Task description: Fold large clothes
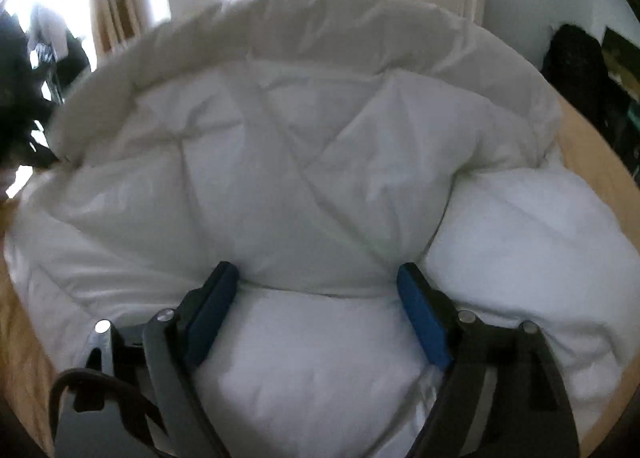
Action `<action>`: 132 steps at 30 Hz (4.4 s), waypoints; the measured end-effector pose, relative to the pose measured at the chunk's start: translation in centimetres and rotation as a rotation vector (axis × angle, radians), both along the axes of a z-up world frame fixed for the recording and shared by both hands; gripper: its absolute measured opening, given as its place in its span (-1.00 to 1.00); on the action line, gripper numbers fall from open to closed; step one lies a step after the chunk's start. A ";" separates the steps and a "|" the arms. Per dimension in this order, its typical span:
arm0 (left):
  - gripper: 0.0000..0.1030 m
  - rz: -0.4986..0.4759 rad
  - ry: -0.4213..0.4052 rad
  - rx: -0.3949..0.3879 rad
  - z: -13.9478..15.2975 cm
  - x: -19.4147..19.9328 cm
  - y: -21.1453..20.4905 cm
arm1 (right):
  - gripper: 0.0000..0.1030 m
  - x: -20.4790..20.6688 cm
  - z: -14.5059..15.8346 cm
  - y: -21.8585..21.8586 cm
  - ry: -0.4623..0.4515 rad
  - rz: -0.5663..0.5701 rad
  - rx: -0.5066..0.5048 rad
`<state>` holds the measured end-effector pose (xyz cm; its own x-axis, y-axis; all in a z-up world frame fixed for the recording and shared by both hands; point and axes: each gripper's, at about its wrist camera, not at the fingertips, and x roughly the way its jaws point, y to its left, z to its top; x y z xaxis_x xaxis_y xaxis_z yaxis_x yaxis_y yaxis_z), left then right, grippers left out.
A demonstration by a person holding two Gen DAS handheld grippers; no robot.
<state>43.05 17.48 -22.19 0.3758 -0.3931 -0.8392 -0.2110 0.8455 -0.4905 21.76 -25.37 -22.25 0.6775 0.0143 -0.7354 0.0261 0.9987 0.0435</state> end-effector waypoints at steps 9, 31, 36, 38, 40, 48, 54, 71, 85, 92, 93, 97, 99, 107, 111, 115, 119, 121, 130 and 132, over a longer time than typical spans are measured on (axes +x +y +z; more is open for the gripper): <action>0.49 0.134 -0.225 0.151 10.7 -5.5 4.8 | 0.61 2.0 0.1 1.1 0.032 -0.028 0.013; 0.90 -0.283 -0.377 0.542 -4.5 -11.7 -15.5 | 0.58 2.3 2.3 -1.0 0.041 -0.060 0.067; 0.92 -0.280 -0.360 0.551 -4.5 -11.4 -15.9 | 0.57 7.5 5.0 -2.4 0.075 -0.100 0.149; 0.93 -0.278 -0.354 0.549 -4.6 -11.4 -15.7 | 0.48 10.6 4.3 -1.9 0.107 -0.081 0.114; 0.93 -0.274 -0.345 0.547 -4.8 -11.0 -15.9 | 0.35 13.6 2.7 -1.4 0.172 -0.085 0.027; 0.97 -0.283 -0.332 0.540 -5.0 -10.7 -15.7 | 0.29 18.9 1.4 -8.8 0.237 -0.276 -0.061; 0.56 -0.305 -0.322 0.470 -3.0 -10.9 -14.7 | 0.18 15.2 4.8 -11.3 0.133 -0.339 -0.065; 0.83 -0.219 -0.243 0.586 -3.5 -1.7 -16.4 | 0.34 8.3 1.2 -2.9 0.100 -0.118 -0.077; 0.28 -0.002 -0.328 0.547 1.4 -6.1 -7.9 | 0.00 2.0 2.1 -14.5 0.019 -0.409 0.103; 0.39 -0.151 -0.566 0.490 3.2 -18.5 -15.1 | 0.04 -5.0 7.8 -3.1 -0.283 -0.214 -0.008; 0.39 -0.163 -0.548 0.493 2.3 -19.1 -15.8 | 0.04 -5.8 7.9 -1.4 -0.297 -0.210 -0.045; 0.39 -0.182 -0.447 0.452 -0.8 -18.6 -17.0 | 0.11 -7.9 7.0 0.6 -0.323 -0.308 -0.204; 0.38 -0.151 -0.458 0.464 -0.7 -18.6 -16.0 | 0.42 -8.4 6.9 -0.4 -0.331 -0.379 -0.293; 0.39 -0.129 -0.522 0.452 -0.2 -19.4 -16.2 | 0.41 -7.6 7.5 2.3 -0.385 -0.171 -0.005; 0.45 -0.196 -0.566 0.622 -2.0 -19.9 -18.9 | 0.40 -4.7 4.7 7.0 -0.331 -0.066 -0.070; 0.86 -0.161 -0.528 0.678 -3.4 -18.5 -16.7 | 0.38 -3.1 0.1 6.0 -0.193 -0.076 -0.130; 0.88 -0.072 -0.472 0.725 -3.7 -16.9 -11.6 | 0.38 -4.1 -0.8 1.3 -0.185 -0.149 -0.189; 0.93 0.002 -0.414 0.701 -4.1 -15.9 -8.3 | 0.38 -4.5 -0.6 -1.1 -0.176 -0.206 -0.201; 0.51 0.059 -0.412 0.652 0.3 -16.1 -7.4 | 0.35 -4.3 2.4 -5.2 -0.149 -0.342 -0.126; 0.56 -0.006 -0.469 0.606 2.9 -15.9 -10.1 | 0.36 -3.6 5.2 -3.7 -0.201 -0.288 -0.108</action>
<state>27.19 7.39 -19.31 0.7452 0.0822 -0.6618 -0.0901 0.9957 0.0223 18.17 -29.02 -17.10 0.7735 -0.2684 -0.5742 0.3086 0.9508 -0.0288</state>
